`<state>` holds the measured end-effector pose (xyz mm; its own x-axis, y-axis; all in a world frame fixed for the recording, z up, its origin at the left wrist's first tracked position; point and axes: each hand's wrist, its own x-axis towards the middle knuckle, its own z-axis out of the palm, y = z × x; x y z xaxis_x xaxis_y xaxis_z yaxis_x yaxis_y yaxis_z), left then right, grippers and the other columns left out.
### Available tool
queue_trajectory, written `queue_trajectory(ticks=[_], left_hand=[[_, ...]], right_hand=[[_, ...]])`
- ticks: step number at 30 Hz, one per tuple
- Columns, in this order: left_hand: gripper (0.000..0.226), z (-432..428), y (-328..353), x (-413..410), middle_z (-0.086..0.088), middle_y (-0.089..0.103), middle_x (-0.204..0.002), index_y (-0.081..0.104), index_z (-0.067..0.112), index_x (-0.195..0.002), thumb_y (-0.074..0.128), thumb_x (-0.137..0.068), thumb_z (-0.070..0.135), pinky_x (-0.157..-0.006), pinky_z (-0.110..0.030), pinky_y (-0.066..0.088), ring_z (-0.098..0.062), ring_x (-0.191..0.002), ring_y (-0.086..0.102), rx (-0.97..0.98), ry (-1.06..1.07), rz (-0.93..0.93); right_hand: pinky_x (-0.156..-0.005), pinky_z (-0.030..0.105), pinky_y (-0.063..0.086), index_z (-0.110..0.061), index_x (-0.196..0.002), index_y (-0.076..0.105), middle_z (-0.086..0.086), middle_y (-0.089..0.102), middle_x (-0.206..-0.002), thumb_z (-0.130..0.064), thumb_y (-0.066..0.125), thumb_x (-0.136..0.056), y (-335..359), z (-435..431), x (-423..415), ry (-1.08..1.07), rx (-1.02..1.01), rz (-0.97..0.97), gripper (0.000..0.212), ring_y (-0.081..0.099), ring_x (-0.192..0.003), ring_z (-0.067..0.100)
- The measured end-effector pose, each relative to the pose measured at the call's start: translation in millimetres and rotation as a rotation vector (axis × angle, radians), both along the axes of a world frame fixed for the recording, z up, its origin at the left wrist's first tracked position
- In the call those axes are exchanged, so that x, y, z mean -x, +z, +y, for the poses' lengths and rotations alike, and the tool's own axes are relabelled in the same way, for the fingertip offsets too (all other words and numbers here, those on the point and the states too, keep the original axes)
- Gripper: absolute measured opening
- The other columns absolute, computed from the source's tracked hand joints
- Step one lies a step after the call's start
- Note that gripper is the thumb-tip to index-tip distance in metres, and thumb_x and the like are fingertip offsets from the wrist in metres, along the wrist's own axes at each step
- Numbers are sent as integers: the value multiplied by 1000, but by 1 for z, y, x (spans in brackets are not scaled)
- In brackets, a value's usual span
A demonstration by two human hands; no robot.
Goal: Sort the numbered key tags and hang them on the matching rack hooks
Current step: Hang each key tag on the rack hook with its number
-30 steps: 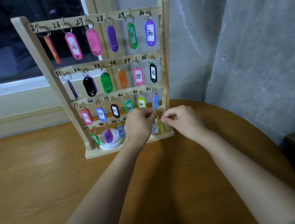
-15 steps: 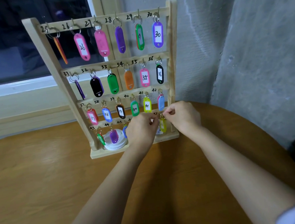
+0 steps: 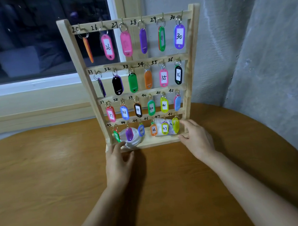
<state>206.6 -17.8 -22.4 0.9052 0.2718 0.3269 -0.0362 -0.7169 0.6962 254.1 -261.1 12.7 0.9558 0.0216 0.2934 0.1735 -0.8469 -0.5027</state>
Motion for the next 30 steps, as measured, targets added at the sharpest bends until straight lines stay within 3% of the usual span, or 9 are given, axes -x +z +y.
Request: queue_trajectory(ticks=[4,7,10,14,20,25,27,30], left_hand=[[54,1,2,-11,-12,51,-129,53,4,-129,73,-79,12,-101,-27,36,-28,-121,48,18,-29,-15],[65,-4,4,-21,-16,44,-137,45,3,-136,74,-78,11,-104,-20,25,-28,-128,40,31,-37,1],[71,-6,3,-30,-16,37,-143,40,6,-140,74,-79,16,-109,-28,26,-29,-134,32,24,-35,39],[76,-7,1,-43,-14,43,-135,39,12,-140,77,-76,28,-107,-40,36,-30,-127,38,26,-10,54],[60,-9,-1,-50,-16,55,-118,49,10,-129,73,-80,34,-92,-41,39,-33,-110,43,-65,38,90],[46,-11,1,-41,-17,53,-103,54,6,-108,77,-74,26,-78,-34,38,-34,-99,46,8,-27,34],[44,-15,2,-31,-14,52,-106,54,7,-111,76,-76,22,-79,-30,35,-31,-102,45,30,-56,14],[50,-21,2,-12,-12,51,-114,54,12,-119,75,-76,25,-88,-34,41,-30,-108,46,76,-71,4]], right_hand=[[-78,33,48,-24,-138,39,-9,45,-140,-28,63,-88,-3,12,-8,2,40,49,55,57,-113,22],[-73,34,47,-20,-126,43,-4,48,-135,-29,64,-86,-5,19,-16,31,43,74,46,59,-107,26],[-78,35,48,-15,-122,44,0,46,-136,-30,66,-86,-5,24,-24,31,50,91,45,56,-112,26],[-78,35,49,-12,-119,47,-1,40,-135,-31,68,-84,-2,26,-30,15,108,105,44,56,-111,25],[-79,33,48,-17,-118,50,-4,49,-132,-31,70,-82,0,25,-29,9,141,87,44,56,-113,22],[-69,32,50,-16,-113,55,-9,44,-124,-37,71,-80,-1,17,-12,23,79,59,43,61,-96,18],[-71,31,50,-19,-118,54,-11,45,-124,-39,72,-79,0,11,-3,11,34,68,47,60,-99,16],[-70,30,47,-20,-114,55,-8,50,-118,-41,71,-77,2,3,13,-29,-5,120,46,59,-99,18]])
